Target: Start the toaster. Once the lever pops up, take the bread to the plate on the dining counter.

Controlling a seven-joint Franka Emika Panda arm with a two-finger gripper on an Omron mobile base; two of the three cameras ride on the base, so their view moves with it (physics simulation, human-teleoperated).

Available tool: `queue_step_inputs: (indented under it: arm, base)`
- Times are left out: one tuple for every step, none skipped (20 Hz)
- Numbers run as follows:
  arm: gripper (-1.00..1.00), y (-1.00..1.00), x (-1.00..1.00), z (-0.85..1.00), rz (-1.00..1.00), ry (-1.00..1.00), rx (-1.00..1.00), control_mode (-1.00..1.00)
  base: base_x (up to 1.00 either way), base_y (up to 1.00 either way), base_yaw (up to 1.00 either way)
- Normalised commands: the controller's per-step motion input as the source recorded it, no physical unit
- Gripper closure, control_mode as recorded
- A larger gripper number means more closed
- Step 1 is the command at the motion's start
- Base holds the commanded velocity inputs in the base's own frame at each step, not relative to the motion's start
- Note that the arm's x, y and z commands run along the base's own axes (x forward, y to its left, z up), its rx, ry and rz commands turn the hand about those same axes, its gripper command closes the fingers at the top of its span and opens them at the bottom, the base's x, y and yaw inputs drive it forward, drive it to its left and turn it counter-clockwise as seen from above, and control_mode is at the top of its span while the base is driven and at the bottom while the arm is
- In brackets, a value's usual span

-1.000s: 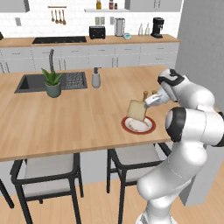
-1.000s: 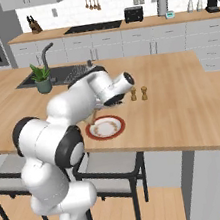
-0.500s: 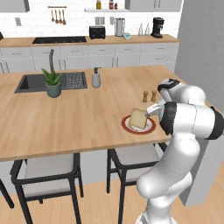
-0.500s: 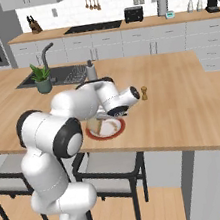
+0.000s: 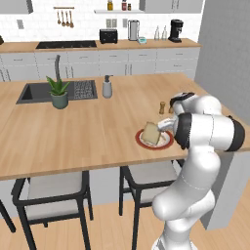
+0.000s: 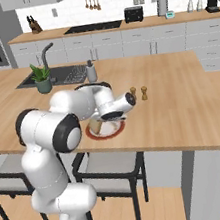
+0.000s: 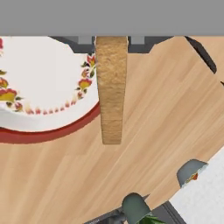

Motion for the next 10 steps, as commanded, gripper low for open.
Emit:
queue_step_inputs:
  arm:
    - [1.0,0.0,0.26,-0.26,-0.04,0.0,0.0,-1.0]
    - [1.0,0.0,0.23,-0.17,0.0,0.0,0.0,-1.0]
    - [1.0,-0.03,0.26,-0.2,0.0,0.0,0.0,-1.0]
    - [1.0,-0.02,0.24,-0.22,0.0,0.0,0.0,-1.0]
    - [1.0,-0.04,0.24,-0.29,0.0,0.0,0.0,-1.0]
    - [1.0,-0.06,0.22,-0.31,0.0,0.0,0.0,-1.0]
    - [1.0,-0.03,0.36,-0.3,0.0,0.01,0.0,-1.0]
    - [1.0,0.0,0.51,-0.2,0.0,0.01,0.0,-1.0]
    - [1.0,0.0,0.54,-0.04,0.0,0.0,0.0,-1.0]
    - [1.0,0.0,0.5,-0.06,0.0,0.01,0.0,-1.0]
  base:
    - [0.0,0.0,0.0]
    - [0.0,0.0,0.0]
    - [0.0,0.0,0.0]
    - [0.0,0.0,0.0]
    - [0.0,0.0,0.0]
    - [0.0,0.0,0.0]
    - [0.0,0.0,0.0]
    - [0.0,0.0,0.0]
    - [0.0,0.0,0.0]
    - [0.0,0.0,0.0]
